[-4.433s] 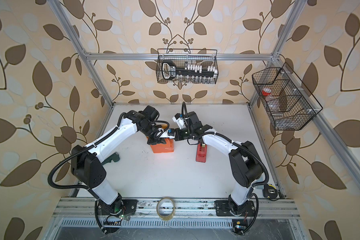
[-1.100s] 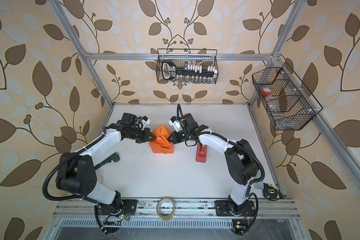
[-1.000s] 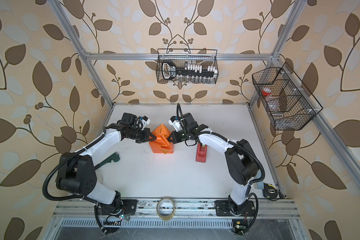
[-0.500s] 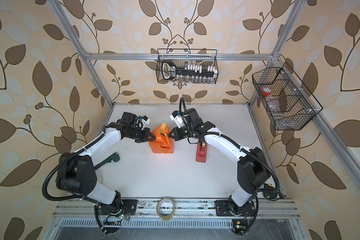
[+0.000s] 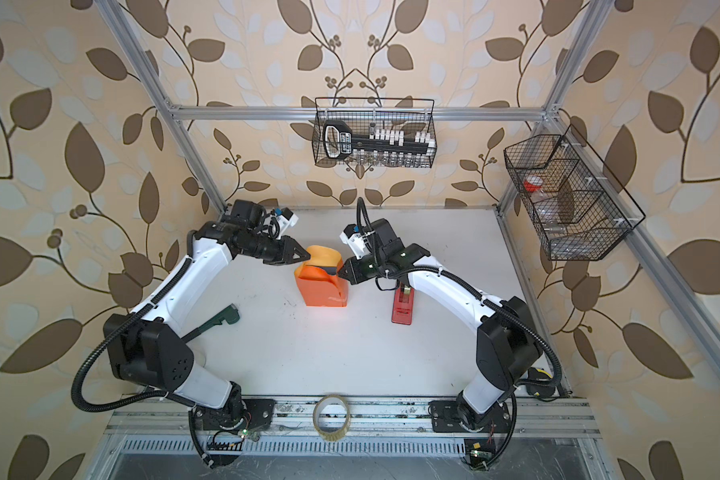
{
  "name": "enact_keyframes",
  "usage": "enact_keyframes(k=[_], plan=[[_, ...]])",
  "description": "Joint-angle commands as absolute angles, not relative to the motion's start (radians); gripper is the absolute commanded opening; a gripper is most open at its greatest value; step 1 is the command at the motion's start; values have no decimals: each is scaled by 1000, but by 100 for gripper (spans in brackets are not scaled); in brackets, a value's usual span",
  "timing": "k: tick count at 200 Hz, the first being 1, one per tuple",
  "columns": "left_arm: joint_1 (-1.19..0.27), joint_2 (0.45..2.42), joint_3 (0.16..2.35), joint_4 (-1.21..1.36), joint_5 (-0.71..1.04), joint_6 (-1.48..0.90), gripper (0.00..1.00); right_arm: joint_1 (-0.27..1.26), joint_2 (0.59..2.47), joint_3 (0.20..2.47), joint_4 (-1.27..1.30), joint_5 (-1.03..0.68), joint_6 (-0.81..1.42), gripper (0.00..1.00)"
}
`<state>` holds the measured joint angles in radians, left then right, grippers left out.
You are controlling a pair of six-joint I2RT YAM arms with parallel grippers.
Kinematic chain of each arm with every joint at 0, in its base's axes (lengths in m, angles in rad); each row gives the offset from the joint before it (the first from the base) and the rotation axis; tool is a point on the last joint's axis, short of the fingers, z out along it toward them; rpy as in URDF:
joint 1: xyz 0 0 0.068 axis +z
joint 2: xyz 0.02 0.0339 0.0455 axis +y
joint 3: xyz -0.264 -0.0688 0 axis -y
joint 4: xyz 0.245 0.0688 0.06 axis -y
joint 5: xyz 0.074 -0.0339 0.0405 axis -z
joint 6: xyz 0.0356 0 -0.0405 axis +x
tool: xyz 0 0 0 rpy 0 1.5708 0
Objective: Wrap the gift box in paper
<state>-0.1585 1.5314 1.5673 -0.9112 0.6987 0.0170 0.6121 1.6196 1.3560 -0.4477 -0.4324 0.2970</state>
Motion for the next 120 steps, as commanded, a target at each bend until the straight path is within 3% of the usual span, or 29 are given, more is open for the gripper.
enact_keyframes(k=[1, 14, 30, 59, 72, 120], plan=[[-176, 1487, 1680, -1073, 719, 246, 45, 604, 1572, 1385, -490, -384, 272, 16], [-186, 1488, 1714, -1151, 835, 444, 59, 599, 1560, 1368, -477, -382, 276, 17], [-227, 1498, 1725, -1189, 850, 629, 73, 587, 1547, 1341, -453, -372, 284, 17], [-328, 1540, 1759, -1350, 726, 991, 87, 560, 1505, 1295, -429, -370, 311, 18], [-342, 1559, 1777, -1416, 703, 1091, 98, 548, 1480, 1262, -416, -363, 311, 18], [-357, 1585, 1700, -1250, 605, 1208, 99, 529, 1437, 1150, -364, -396, 319, 18]])
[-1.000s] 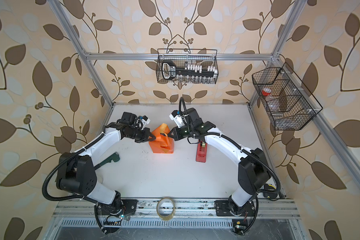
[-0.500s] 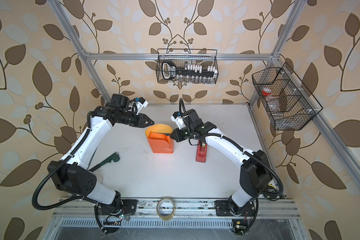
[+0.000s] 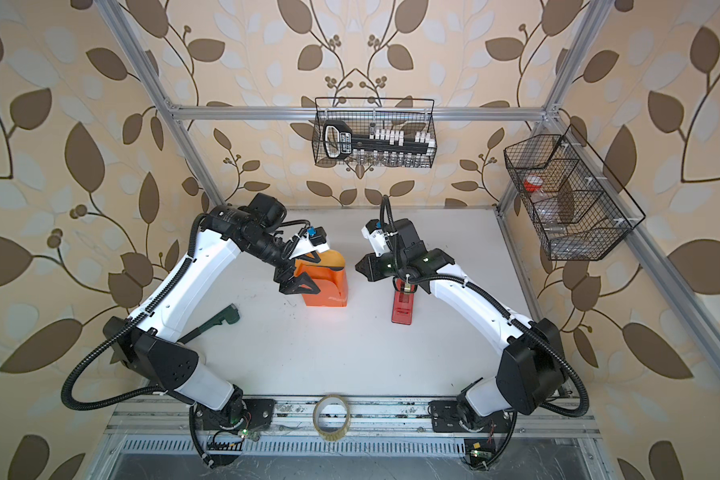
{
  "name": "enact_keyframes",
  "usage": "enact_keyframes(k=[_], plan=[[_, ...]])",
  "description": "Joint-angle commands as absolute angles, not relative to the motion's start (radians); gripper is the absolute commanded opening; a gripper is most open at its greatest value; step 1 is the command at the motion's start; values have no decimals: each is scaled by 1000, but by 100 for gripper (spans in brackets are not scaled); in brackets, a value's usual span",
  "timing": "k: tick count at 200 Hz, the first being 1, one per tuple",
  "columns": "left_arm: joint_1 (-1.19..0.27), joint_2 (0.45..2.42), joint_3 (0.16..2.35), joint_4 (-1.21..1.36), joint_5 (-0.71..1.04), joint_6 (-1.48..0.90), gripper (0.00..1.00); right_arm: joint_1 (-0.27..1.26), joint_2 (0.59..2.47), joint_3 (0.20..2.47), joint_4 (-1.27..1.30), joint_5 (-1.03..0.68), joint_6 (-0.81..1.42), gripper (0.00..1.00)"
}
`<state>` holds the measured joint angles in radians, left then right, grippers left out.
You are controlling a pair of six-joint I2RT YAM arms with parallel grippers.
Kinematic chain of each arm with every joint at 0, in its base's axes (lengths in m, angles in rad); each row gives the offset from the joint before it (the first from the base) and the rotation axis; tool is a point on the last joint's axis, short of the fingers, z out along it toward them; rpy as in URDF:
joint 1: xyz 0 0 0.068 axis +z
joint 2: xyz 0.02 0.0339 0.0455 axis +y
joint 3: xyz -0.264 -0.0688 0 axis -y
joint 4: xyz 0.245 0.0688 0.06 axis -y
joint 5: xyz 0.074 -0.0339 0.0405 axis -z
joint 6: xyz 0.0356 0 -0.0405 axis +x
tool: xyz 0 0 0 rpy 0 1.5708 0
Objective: Wrap the gift box in paper
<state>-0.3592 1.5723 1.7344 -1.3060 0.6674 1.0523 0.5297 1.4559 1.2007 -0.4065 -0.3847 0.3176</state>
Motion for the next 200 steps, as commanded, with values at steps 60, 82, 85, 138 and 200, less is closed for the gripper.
enact_keyframes(k=[60, 82, 85, 138, 200], plan=[[-368, 1680, 1668, -1147, 619, 1340, 99, 531, 1424, 1089, -345, -408, 323, 18], [-377, 1705, 1657, -1153, 609, 1387, 99, 532, 1414, 1064, -332, -412, 322, 18], [-379, 1709, 1654, -1155, 609, 1391, 99, 532, 1414, 1060, -331, -413, 322, 18], [-409, 1793, 1665, -1141, 590, 1415, 99, 536, 1424, 1045, -325, -423, 321, 17], [-443, 1807, 1696, -1212, 571, 1433, 97, 543, 1418, 1029, -330, -422, 313, 17]])
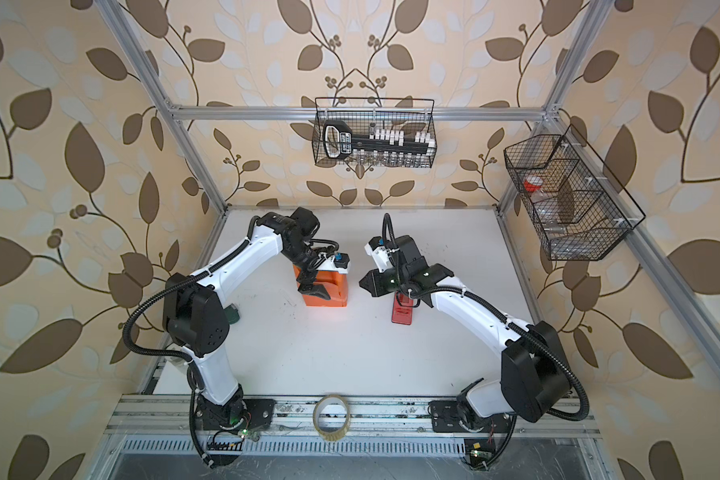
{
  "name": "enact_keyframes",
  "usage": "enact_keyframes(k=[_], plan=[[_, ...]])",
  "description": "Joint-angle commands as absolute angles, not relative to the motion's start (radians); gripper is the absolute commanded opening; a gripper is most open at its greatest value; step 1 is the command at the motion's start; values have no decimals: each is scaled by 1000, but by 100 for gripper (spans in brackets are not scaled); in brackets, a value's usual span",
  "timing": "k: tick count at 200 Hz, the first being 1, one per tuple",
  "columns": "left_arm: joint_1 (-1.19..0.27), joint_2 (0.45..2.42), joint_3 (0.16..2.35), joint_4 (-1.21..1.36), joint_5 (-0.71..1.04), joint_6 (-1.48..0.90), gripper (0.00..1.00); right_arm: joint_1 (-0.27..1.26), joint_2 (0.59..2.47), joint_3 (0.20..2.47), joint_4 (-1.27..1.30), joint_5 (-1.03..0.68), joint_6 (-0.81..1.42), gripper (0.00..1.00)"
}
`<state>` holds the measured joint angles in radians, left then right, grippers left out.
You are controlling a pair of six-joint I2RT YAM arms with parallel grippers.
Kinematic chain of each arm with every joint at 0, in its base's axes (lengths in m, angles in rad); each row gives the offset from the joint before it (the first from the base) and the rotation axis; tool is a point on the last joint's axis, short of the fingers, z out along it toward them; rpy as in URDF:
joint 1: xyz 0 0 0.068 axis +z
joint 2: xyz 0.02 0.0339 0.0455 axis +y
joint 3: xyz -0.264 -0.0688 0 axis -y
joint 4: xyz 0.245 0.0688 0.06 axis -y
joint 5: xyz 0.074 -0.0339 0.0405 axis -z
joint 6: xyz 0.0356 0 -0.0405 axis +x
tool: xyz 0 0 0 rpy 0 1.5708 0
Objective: Wrap the gift box in paper
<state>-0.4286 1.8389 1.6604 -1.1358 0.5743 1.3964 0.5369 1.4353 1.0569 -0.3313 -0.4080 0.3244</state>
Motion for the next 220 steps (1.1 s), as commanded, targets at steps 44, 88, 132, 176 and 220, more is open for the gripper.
enact_keyframes(k=[44, 88, 132, 176, 220], plan=[[-443, 1758, 1693, -1258, 506, 1424, 81, 539, 1422, 1020, -321, -426, 314, 17], [-444, 1743, 1718, -1290, 460, 1424, 70, 542, 1429, 1021, -314, -425, 319, 16], [-455, 1727, 1726, -1310, 458, 1414, 56, 542, 1427, 1016, -319, -421, 314, 16], [-462, 1712, 1701, -1303, 411, 1405, 51, 545, 1433, 1020, -305, -427, 321, 16], [-463, 1678, 1668, -1262, 397, 1379, 43, 563, 1468, 1054, -278, -442, 336, 16]])
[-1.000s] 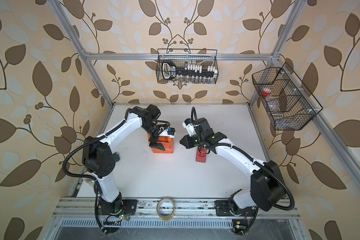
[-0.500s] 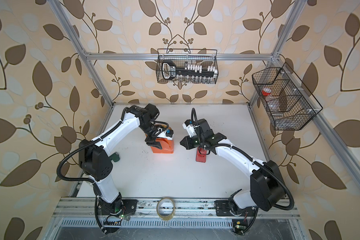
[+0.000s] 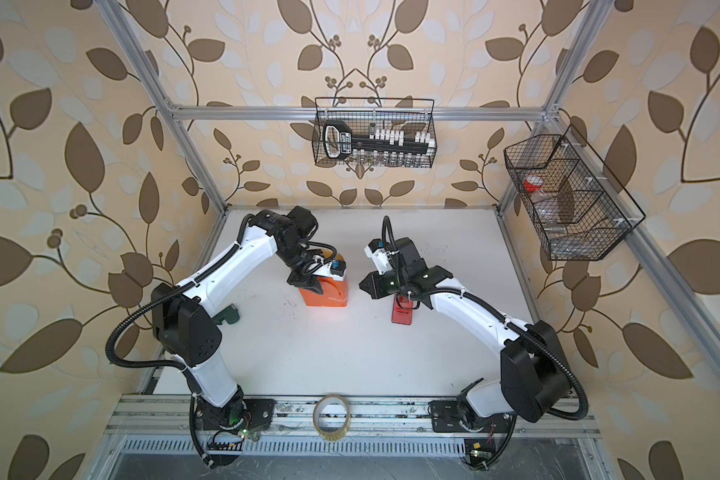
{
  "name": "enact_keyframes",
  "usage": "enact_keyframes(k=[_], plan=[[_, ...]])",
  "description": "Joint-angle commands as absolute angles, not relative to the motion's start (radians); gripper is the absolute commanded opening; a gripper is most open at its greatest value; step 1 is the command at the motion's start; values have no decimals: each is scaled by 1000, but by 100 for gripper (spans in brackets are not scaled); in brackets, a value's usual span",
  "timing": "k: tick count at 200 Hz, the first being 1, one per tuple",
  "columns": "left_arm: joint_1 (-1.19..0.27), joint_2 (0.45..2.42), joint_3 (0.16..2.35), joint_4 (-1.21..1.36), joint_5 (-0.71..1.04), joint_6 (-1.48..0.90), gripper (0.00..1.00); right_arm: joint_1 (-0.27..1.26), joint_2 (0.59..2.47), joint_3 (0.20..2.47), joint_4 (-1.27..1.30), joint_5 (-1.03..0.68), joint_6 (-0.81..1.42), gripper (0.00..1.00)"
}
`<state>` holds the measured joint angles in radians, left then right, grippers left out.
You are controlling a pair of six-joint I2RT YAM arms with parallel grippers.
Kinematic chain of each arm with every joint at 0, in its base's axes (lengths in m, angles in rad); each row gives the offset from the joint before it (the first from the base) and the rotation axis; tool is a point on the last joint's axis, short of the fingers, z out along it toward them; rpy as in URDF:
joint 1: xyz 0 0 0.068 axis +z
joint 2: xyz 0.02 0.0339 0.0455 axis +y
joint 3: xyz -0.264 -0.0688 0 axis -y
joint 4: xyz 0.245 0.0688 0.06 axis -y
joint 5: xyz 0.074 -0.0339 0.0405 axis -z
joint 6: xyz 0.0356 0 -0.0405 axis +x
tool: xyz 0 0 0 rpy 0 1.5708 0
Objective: Wrap the gift box in paper
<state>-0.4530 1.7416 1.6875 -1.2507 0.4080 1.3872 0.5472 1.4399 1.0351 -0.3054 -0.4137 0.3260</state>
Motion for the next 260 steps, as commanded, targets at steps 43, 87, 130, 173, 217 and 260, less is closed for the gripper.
enact_keyframes(k=[43, 87, 130, 173, 217, 260], plan=[[-473, 1663, 1618, -1224, 392, 1352, 43, 568, 1505, 1074, -229, -463, 365, 16], [-484, 1662, 1578, -1133, 381, 1327, 58, 569, 1533, 1098, -229, -460, 365, 16], [-484, 1657, 1580, -1090, 385, 1282, 68, 566, 1538, 1098, -224, -457, 365, 16], [-484, 1663, 1571, -1078, 374, 1268, 80, 566, 1546, 1102, -219, -461, 365, 16], [-485, 1691, 1635, -1198, 427, 1273, 76, 572, 1549, 1105, -222, -463, 359, 16], [-487, 1698, 1705, -1283, 443, 1268, 47, 568, 1529, 1108, -234, -453, 346, 16]])
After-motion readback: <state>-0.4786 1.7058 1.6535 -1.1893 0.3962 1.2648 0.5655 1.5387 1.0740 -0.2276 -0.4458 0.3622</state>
